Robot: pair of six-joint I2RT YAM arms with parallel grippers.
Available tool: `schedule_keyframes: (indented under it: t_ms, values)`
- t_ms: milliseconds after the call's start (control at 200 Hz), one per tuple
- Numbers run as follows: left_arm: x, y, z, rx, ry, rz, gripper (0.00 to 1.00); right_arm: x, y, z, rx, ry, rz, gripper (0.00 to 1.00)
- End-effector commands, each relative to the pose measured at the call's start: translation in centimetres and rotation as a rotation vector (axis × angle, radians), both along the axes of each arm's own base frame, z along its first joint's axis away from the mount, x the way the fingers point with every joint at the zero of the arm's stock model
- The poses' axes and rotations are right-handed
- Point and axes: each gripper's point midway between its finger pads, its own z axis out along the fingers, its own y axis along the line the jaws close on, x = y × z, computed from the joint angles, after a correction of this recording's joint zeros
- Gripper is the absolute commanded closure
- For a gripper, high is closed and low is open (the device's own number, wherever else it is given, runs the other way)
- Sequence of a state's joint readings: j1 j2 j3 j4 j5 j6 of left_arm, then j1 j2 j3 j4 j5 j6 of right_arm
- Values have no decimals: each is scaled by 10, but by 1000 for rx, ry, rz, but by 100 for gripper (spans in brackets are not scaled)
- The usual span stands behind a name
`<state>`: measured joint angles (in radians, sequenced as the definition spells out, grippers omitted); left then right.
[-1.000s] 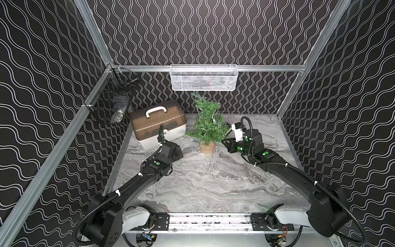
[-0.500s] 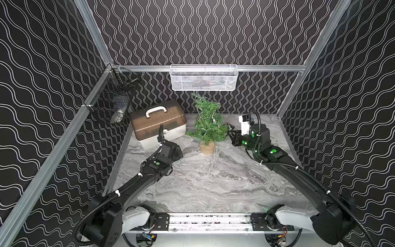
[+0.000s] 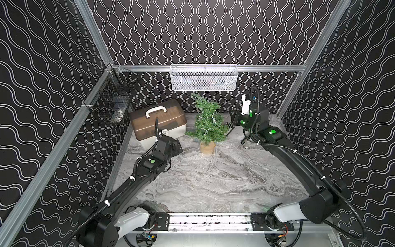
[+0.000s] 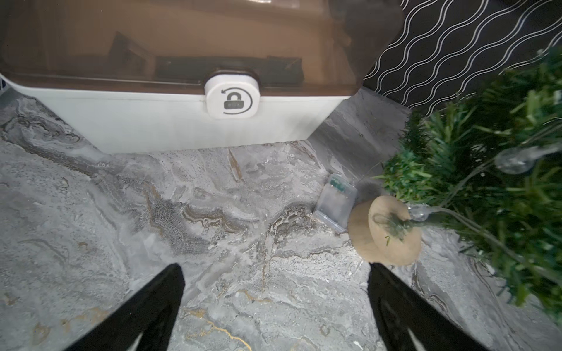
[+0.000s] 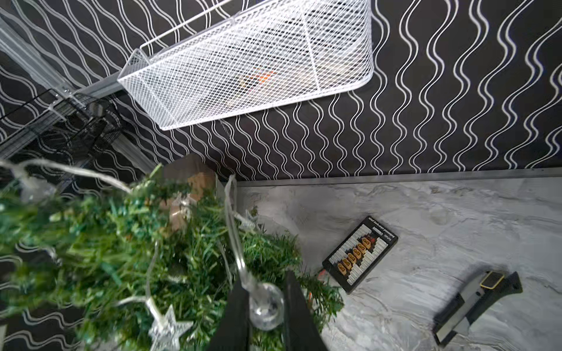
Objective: Remove string lights from the small christmas tree
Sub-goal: Pick up the light string from the Christmas tree, then remove the light string from the Christmas tree.
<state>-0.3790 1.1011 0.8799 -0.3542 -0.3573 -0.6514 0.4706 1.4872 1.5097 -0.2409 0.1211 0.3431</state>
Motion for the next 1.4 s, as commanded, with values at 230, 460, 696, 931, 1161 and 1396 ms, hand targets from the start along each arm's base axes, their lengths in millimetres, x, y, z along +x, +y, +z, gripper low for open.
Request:
schedule_keyframes:
  t_ms: [230, 460, 696, 931, 1161, 1396]
  values:
    - [17, -11, 37, 81, -3, -96, 1, 72, -36, 30, 141, 17, -71, 100]
    - [51, -28, 44, 108, 6, -157, 2, 116, -21, 37, 181, 12, -6, 100]
    - [89, -35, 55, -25, -40, -223, 5, 153, 27, 22, 271, 30, 129, 100]
    - [126, -46, 72, -52, -94, -305, 4, 149, 71, 28, 255, -9, 284, 100]
    - [157, -55, 104, -59, -192, -352, 3, 123, 82, 64, 229, -101, 354, 100]
    - [172, -69, 144, -82, -282, -461, 3, 84, 131, 79, 207, -119, 513, 100]
